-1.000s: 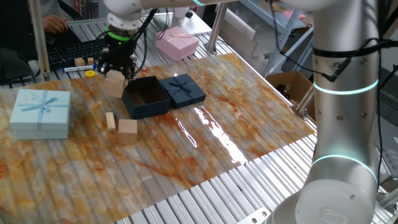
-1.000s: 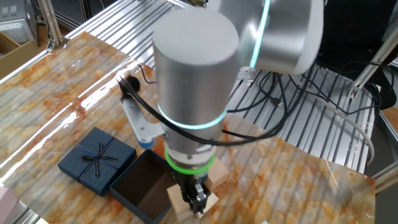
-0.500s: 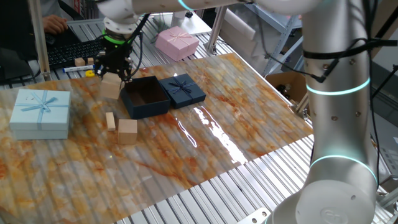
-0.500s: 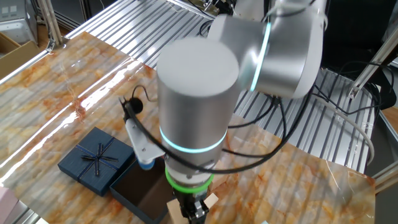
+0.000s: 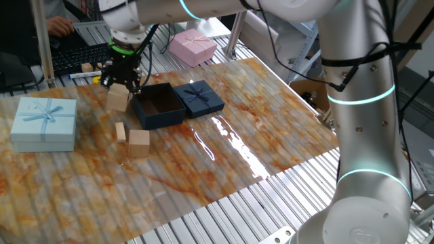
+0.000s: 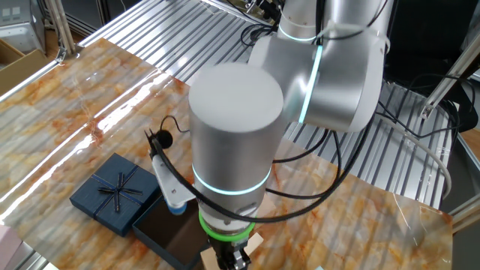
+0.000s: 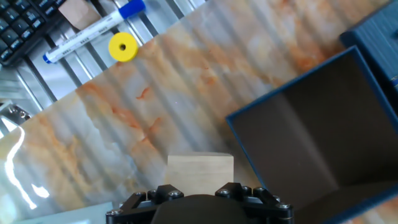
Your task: Take everything out of the gift box
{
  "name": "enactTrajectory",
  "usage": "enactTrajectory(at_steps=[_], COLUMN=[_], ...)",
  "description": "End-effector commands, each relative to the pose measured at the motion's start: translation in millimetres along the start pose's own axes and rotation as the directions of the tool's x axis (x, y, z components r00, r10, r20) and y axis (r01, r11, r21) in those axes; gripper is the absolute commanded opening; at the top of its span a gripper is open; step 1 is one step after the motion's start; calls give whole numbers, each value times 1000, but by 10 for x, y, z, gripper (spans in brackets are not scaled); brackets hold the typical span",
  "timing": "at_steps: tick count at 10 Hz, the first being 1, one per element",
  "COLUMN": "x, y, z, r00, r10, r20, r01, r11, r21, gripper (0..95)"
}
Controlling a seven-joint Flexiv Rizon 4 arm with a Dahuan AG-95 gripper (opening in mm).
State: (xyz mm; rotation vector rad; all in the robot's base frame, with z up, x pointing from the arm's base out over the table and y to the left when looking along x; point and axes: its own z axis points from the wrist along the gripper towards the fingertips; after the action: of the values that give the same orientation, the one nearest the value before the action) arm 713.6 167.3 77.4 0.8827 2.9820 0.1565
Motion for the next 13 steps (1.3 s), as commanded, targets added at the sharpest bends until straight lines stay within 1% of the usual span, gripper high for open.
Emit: enactTrajectory(at_steps=[1,4,5,8,11,13], x=[-10,-36,-40,-64,-71,-73], y=[3,22,25,35,35,30], z=[50,168,185,306,383,454], r00=[1000,1000,1000,999,999,999], r10=[9,14,13,8,-11,-24], r20=[8,14,15,33,39,47], r01=[-9,-14,-13,-8,10,23], r11=[1000,1000,1000,1000,1000,1000], r21=[1,2,2,2,13,7], gripper=[0,0,0,0,0,0])
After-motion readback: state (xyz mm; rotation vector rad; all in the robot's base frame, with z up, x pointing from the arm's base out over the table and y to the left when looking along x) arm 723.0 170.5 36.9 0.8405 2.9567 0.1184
